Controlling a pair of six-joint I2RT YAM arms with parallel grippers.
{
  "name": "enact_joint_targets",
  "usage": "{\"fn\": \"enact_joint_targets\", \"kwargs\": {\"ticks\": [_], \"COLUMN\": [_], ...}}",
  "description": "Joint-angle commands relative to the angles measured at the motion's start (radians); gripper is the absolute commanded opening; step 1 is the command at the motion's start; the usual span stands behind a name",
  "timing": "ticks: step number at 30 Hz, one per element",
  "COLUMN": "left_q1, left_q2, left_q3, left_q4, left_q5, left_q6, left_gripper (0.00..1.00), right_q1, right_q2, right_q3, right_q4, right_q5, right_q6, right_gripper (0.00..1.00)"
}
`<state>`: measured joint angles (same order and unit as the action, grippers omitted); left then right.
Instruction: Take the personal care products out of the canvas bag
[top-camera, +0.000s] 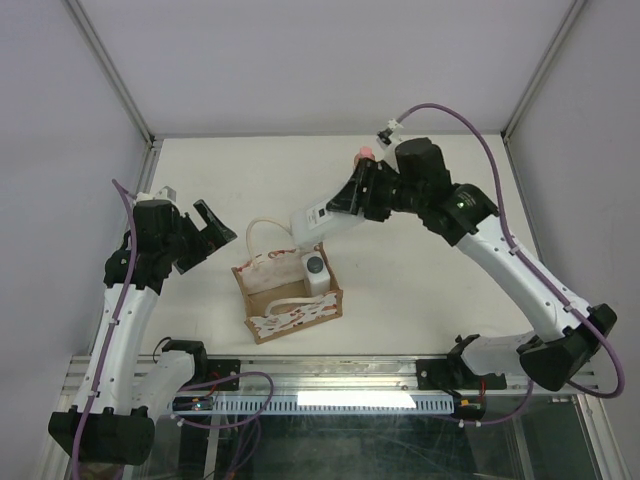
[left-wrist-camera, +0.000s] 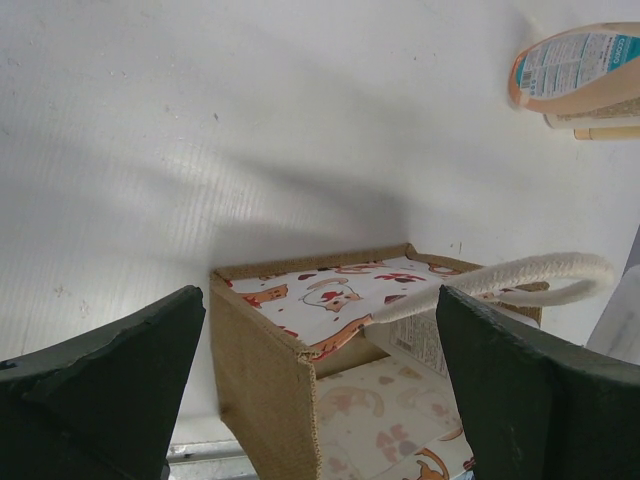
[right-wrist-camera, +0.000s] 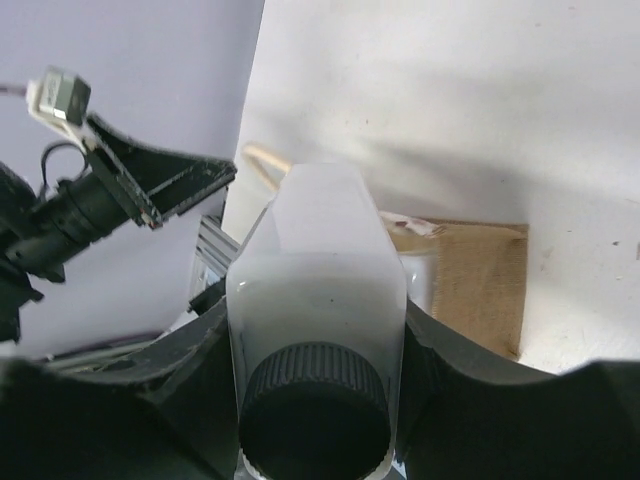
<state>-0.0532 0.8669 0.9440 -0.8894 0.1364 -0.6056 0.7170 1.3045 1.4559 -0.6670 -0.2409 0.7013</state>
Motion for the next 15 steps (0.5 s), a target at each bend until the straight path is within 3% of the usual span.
{"fn": "enact_joint_targets", "kwargs": {"ticks": [1, 8, 15], "left_q1": [-0.007, -0.007, -0.008], "left_q2": [-0.001, 0.007, 0.018], "left_q3": [0.03, 0.032, 0.028], "left_q4": [0.054, 0.061, 0.07], "left_q5": [0.003, 0.003, 0.01], "left_q6": [0.013, 0.007, -0.006], "left_gripper": [0.99, 0.99, 0.99], "right_q1": [-0.133, -0.355, -0.426], "right_q2": [-0.097, -0.114, -0.063], "right_q3": [0.027, 0.006, -0.083], "right_q4": [0.224, 0.191, 0.049], "right_q5": [-0.237, -0.346, -0.249], "right_q6": [0.071, 0.07, -0.075], "right_gripper": [0.0, 0.0, 0.0]}}
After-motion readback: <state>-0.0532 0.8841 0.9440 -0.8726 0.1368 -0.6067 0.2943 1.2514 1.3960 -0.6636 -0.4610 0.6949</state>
